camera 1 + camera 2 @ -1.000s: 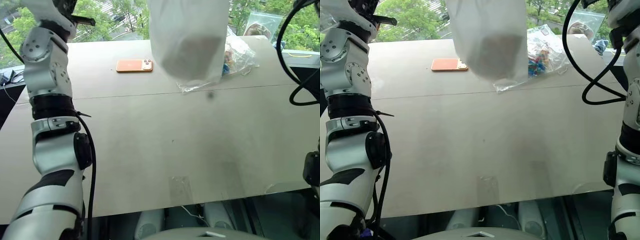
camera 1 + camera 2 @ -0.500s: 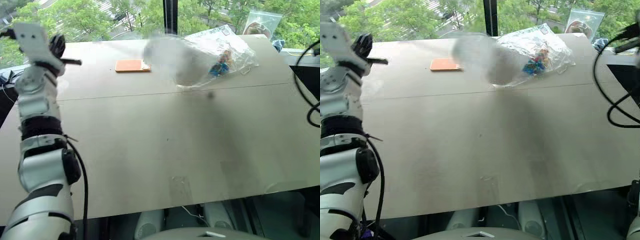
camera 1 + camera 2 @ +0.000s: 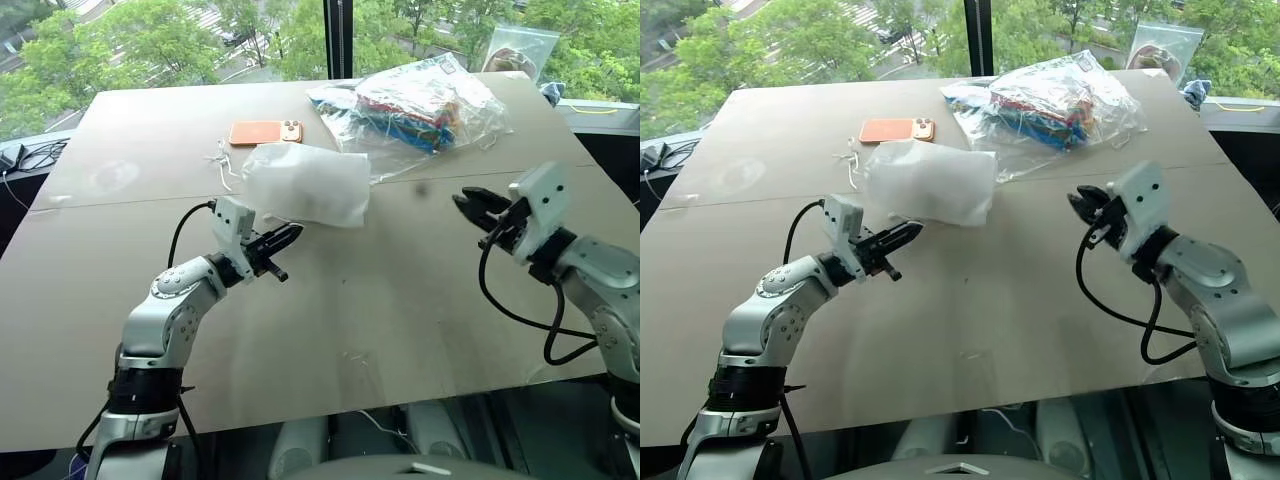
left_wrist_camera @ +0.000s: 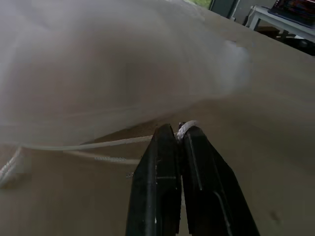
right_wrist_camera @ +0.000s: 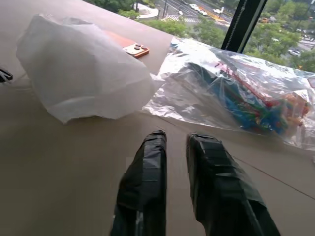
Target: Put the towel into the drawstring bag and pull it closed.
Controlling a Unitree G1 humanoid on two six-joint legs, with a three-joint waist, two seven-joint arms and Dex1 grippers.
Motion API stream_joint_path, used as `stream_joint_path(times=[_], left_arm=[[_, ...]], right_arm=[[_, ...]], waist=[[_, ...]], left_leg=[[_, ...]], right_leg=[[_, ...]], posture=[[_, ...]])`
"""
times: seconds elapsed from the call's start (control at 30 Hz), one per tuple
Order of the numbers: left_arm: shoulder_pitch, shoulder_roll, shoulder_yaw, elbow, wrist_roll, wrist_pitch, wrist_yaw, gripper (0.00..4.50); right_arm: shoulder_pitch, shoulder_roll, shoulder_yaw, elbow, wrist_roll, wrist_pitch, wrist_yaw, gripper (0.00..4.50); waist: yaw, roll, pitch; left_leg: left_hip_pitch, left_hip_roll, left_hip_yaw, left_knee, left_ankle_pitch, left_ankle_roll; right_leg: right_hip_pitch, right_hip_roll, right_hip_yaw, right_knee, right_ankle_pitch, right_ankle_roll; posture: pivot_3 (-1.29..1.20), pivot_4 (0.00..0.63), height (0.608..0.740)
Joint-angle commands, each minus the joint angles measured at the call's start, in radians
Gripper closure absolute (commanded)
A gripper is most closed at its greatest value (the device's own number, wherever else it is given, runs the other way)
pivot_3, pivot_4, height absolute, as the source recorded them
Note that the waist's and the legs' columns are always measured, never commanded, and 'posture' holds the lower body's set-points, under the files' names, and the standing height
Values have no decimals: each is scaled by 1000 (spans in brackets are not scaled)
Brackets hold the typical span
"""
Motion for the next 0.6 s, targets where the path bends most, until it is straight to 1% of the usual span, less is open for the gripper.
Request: stream_joint_path(times=[0.03, 0.07, 0.13, 0.17, 0.2, 0.23, 0.27, 0.33, 0.37, 0.43, 0.47, 0.5, 0.53, 0.6], left_arm=[[57, 28, -23, -120, -34, 8, -80, 4500], [78, 35, -20, -142, -49, 19, -97, 4500], [125, 53, -1, -188, -72, 30, -122, 4500], [149, 63, 13, -206, -87, 35, -135, 4500], [172, 73, 34, -213, -84, 24, -139, 3988], [192, 79, 58, -214, -91, 25, -135, 3842], [216, 85, 82, -214, -96, 25, -132, 3552], [281, 101, 126, -213, -71, -6, -132, 2814], [329, 103, 160, -212, -56, -27, -127, 2243], [413, 97, 221, -213, -38, -60, -111, 1370], [453, 82, 255, -216, -35, -64, -83, 815], [501, 64, 291, -224, -37, -69, -63, 367], [546, 47, 323, -236, -42, -65, -41, 10], [610, 18, 374, -256, -54, -61, -10, 10]], right_arm=[[23, 6, 16, -45, -8, -50, 29, 2070], [32, 5, 22, -49, -4, -56, 42, 1669], [55, 7, 46, -66, -10, -74, 61, 526], [68, 6, 57, -75, -12, -78, 68, 52], [82, 1, 71, -88, -14, -86, 84, 0], [95, 1, 77, -99, -13, -90, 89, 0], [107, 6, 77, -109, -10, -93, 89, 0], [142, 12, 68, -131, 1, -93, 90, 0], [175, 5, 58, -143, -1, -101, 97, 0], [233, -4, 28, -161, -3, -114, 104, 0], [267, -7, 9, -169, -11, -124, 101, 0], [304, -11, -8, -173, -35, -146, 94, 0], [338, -15, -23, -174, -58, -168, 88, 0], [395, -12, -55, -180, -60, -186, 90, 0]], waist=[[2, 0, 0], [3, 0, 0], [4, 0, 0], [5, 0, 0], [6, 0, 0], [8, 0, 0], [8, 0, 0], [9, 0, 0], [9, 1, 0], [10, 1, 0], [12, 0, 0], [13, 0, 0], [14, 0, -1], [15, 0, -1]], left_leg=[[1, 0, 0, 0, 0, 0], [3, 0, 1, 0, 0, 0], [3, 1, 1, 2, 0, 0], [3, 1, 1, 3, 0, 0], [3, 1, 1, 3, 0, 0], [3, 2, 1, 3, 0, 0], [3, 2, 1, 3, 0, 0], [3, 3, 0, 3, 0, 0], [3, 3, 1, 3, 0, 0], [3, 3, 1, 3, 0, 0], [3, 3, 1, 3, 0, 0], [3, 3, 1, 3, 0, 0], [3, 3, 1, 3, 0, 0], [3, 3, 1, 3, 0, 0]], right_leg=[[1, 0, 0, 0, 0, 0], [3, 0, 1, 0, 0, 0], [3, 0, 1, 0, 0, 0], [4, 1, 1, 0, 0, 0], [4, 1, 1, 0, 0, 0], [4, 1, 0, 0, 0, 0], [4, 1, 0, 0, 0, 0], [4, 2, 0, 0, 0, 0], [4, 2, 0, 0, 0, 0], [4, 1, 0, -1, -1, -1], [4, 1, 0, -2, -2, -4], [5, 1, 0, -2, -2, -4], [5, 0, 0, -3, -3, -4], [5, 0, 0, -3, -3, -4]], posture=[[0, 150, 740], [0, 150, 740], [0, 150, 740], [0, 150, 740], [0, 150, 740], [0, 150, 740], [0, 150, 740], [0, 150, 740], [0, 150, 740], [0, 150, 740], [0, 150, 740], [0, 150, 740], [0, 150, 740], [0, 150, 740]])
